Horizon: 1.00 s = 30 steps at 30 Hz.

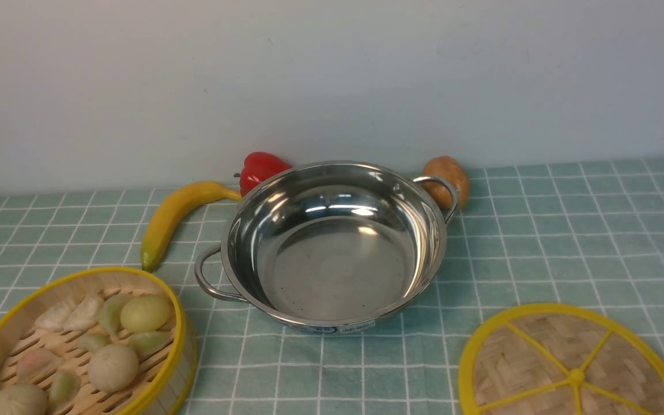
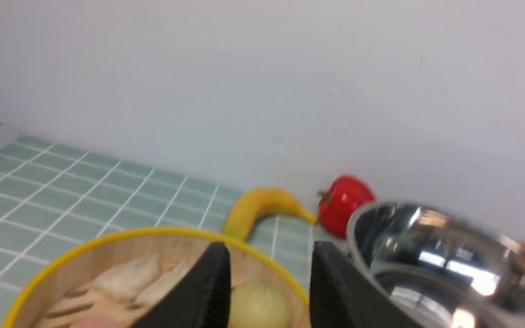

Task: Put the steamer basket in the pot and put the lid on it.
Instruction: Use the left arm to lift the steamer closest to it

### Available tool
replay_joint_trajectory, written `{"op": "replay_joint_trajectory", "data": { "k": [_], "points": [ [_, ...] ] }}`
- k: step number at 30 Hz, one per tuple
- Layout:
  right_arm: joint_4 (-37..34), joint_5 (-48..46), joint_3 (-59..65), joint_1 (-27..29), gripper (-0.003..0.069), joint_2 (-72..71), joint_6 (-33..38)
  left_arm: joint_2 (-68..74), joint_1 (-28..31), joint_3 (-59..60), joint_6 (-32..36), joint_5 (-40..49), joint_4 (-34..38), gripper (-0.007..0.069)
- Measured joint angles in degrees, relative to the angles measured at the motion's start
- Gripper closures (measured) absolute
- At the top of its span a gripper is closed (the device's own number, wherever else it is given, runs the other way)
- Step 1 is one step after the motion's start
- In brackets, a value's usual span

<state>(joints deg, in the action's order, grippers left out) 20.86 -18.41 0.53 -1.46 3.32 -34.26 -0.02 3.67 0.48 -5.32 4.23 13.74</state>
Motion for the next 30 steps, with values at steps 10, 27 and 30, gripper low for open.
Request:
{"op": "replay_joint_trajectory", "data": {
  "k": [10, 27, 30],
  "points": [
    [0.0, 0.0, 0.0, 0.0, 0.0416, 0.0, 0.0, 0.0, 0.0, 0.0, -0.8, -12.4, 3.6, 0.0382],
    [0.0, 0.0, 0.0, 0.0, 0.0416, 0.0, 0.0, 5.1, 0.0, -11.6, 0.2, 5.5, 3.7, 0.0382],
    [0.0, 0.0, 0.0, 0.0, 0.0416, 0.0, 0.0, 12.3, 0.0, -20.7, 5.0, 21.4, 3.6, 0.0382]
  ]
}}
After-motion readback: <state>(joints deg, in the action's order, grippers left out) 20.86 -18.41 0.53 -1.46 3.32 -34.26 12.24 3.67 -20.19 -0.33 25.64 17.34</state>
